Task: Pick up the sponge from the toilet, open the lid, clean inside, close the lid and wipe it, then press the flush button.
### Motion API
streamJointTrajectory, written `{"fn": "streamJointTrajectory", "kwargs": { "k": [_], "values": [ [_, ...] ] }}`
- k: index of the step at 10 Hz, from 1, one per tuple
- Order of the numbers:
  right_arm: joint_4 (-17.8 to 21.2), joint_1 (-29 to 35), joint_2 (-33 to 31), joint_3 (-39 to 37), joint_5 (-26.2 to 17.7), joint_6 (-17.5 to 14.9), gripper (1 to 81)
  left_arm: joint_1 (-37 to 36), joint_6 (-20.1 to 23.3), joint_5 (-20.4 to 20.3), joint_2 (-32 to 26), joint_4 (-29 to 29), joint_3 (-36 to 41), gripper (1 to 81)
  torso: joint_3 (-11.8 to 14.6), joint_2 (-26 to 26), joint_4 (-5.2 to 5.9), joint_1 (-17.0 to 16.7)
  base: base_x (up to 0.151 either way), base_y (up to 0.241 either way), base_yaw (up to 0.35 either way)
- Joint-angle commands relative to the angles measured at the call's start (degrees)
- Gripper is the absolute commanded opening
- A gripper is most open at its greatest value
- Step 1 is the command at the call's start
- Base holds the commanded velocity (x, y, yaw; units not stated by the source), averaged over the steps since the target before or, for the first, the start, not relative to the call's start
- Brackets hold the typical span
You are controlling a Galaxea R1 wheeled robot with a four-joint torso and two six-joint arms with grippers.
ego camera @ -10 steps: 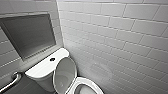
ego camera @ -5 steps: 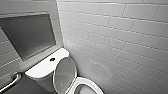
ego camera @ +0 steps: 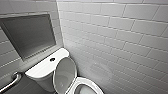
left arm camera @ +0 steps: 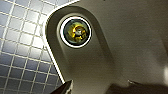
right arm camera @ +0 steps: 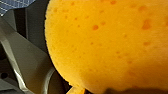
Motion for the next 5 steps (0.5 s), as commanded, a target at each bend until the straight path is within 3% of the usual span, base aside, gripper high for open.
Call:
{"fn": "streamJointTrajectory", "kwargs": {
  "k": [1,2,3,5],
  "values": [
    [-1.25,-0.13,-0.66,1.03,-3.78,-0.10,1.0,-0.13,29.10,0.92,0.50,-30.90,0.63,81.1,0.00,0.00,0.00,0.00,0.000,0.000,0.000],
    [-1.25,-0.13,-0.66,1.03,-3.69,-0.10,1.0,-0.26,66.50,2.00,0.47,-70.44,2.37,81.1,0.00,0.00,0.00,0.00,0.000,0.000,0.000],
    [-1.17,-0.13,-0.66,1.03,-3.69,-0.10,1.0,-0.26,68.19,2.00,0.29,-73.37,2.66,81.1,0.00,0.00,0.00,0.00,0.000,0.000,0.000],
    [-1.07,0.04,-0.58,1.03,-3.69,-0.01,1.0,-0.35,68.80,2.26,0.80,-73.13,2.57,81.1,0.00,0.00,0.00,0.00,0.000,0.000,0.000]
  ]
}}
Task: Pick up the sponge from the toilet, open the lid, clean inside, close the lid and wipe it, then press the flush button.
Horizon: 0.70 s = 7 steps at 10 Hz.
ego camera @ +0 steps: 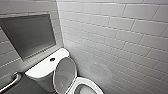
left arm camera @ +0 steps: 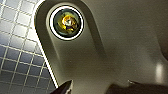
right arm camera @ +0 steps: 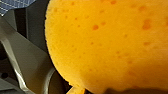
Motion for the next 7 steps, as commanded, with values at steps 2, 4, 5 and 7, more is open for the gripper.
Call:
{"fn": "streamJointTrajectory", "kwargs": {
  "k": [2,4,5,7],
  "values": [
    [-1.24,-0.02,-0.64,0.98,-3.80,-0.01,1.0,-0.59,13.62,1.46,0.92,-14.22,1.53,81.1,0.00,0.00,0.00,0.00,0.000,0.000,0.000],
    [-1.24,-0.28,-0.99,1.33,-3.72,-0.10,1.0,-0.59,13.62,1.54,0.75,-14.21,1.70,81.1,0.00,0.00,0.00,0.00,0.000,0.000,0.000],
    [-1.33,-0.28,-0.99,1.68,-3.72,-0.19,1.0,-0.59,13.62,1.54,0.75,-14.21,1.79,81.1,0.02,0.00,0.00,0.00,0.000,0.000,0.000],
    [-1.68,-0.37,-0.99,2.21,-3.63,-0.19,1.0,-0.59,13.62,1.54,1.01,-14.04,1.88,81.1,0.02,0.00,0.00,0.00,0.000,0.000,0.000]
  ]
}}
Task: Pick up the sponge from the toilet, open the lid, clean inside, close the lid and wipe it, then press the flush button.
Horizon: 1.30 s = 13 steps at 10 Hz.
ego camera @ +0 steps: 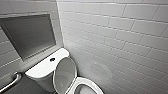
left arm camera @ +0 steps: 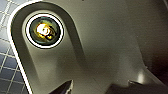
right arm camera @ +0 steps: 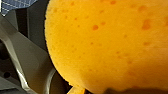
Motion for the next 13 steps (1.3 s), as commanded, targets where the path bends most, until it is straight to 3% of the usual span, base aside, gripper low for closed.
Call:
{"fn": "streamJointTrajectory", "kwargs": {
  "k": [1,13],
  "values": [
    [-1.46,-0.37,-0.57,1.47,-3.63,-0.10,1.0,-0.79,0.69,3.99,-0.03,0.59,0.31,81.1,0.00,0.00,0.00,0.00,0.000,0.000,0.000],
    [-1.46,-0.46,-0.22,1.38,-3.45,-0.10,1.0,-0.61,0.95,3.99,0.41,1.91,0.31,81.1,0.00,0.00,0.00,0.00,0.005,0.000,0.000]
  ]
}}
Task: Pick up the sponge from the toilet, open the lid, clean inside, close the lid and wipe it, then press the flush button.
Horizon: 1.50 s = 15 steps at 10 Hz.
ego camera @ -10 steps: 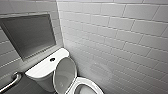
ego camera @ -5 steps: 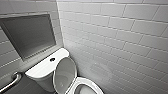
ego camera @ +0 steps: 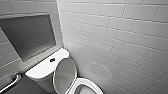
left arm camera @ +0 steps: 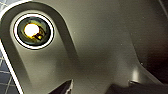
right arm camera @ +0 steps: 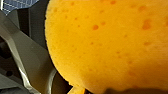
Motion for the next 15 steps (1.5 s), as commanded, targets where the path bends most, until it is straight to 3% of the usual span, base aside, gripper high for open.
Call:
{"fn": "streamJointTrajectory", "kwargs": {
  "k": [1,7,9,12,15],
  "values": [
    [-1.30,-0.11,-0.24,1.06,-3.89,-0.10,1.0,-1.09,0.15,3.84,-0.31,0.45,0.31,81.1,0.00,0.00,0.00,0.00,0.063,0.000,0.000],
    [-1.47,-0.11,-1.29,2.72,-3.98,-0.10,1.0,-0.74,0.15,4.10,-0.84,0.54,0.74,81.1,0.02,-0.02,0.00,0.00,0.000,0.000,0.000],
    [-1.56,-0.11,-6.11,11.84,-3.63,-0.01,1.0,-0.30,0.15,4.18,-3.72,0.54,6.61,81.1,0.02,-0.02,0.00,0.00,0.000,0.000,0.000],
    [-1.39,1.64,-18.78,30.31,-2.31,0.17,1.0,-0.21,-0.29,4.28,-12.17,-0.16,19.64,81.1,0.02,-0.02,0.00,0.00,0.000,0.000,0.000],
    [0.36,8.14,-30.82,42.27,-0.02,0.78,1.0,-0.21,-0.47,4.45,-11.74,-0.16,19.82,81.1,0.02,-0.02,0.00,0.00,0.000,0.000,0.000]
  ]
}}
